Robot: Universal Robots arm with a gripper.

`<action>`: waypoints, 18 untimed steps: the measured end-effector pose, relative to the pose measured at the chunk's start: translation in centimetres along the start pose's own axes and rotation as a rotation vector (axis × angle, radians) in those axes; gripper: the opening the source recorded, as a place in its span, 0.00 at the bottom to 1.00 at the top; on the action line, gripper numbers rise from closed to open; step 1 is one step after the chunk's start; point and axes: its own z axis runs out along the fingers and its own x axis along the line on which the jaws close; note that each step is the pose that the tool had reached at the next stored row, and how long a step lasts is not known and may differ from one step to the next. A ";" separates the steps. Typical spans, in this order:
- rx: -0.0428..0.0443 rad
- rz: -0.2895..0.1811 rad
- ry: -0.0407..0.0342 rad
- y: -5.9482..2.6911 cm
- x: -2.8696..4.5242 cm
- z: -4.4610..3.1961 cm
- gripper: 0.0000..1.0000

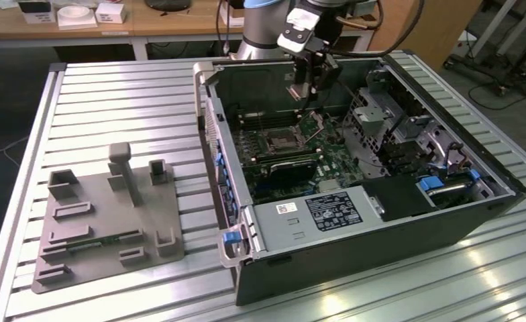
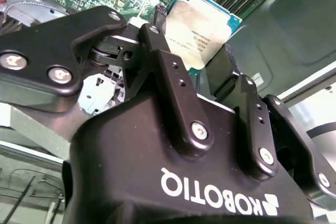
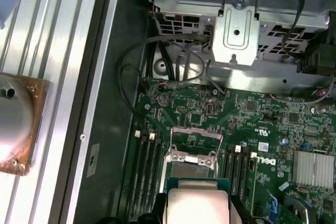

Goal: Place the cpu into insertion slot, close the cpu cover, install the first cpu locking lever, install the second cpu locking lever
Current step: 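Place the cpu into insertion slot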

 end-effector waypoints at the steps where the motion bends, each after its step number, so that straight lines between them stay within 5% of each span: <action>1: -0.0002 0.012 -0.0010 -0.01 0.00 0.09 0.54; 14: 0.0126 0.051 -0.0035 -0.93 0.11 1.61 0.54; 18: 0.0162 0.080 -0.0096 -1.00 0.22 2.19 0.54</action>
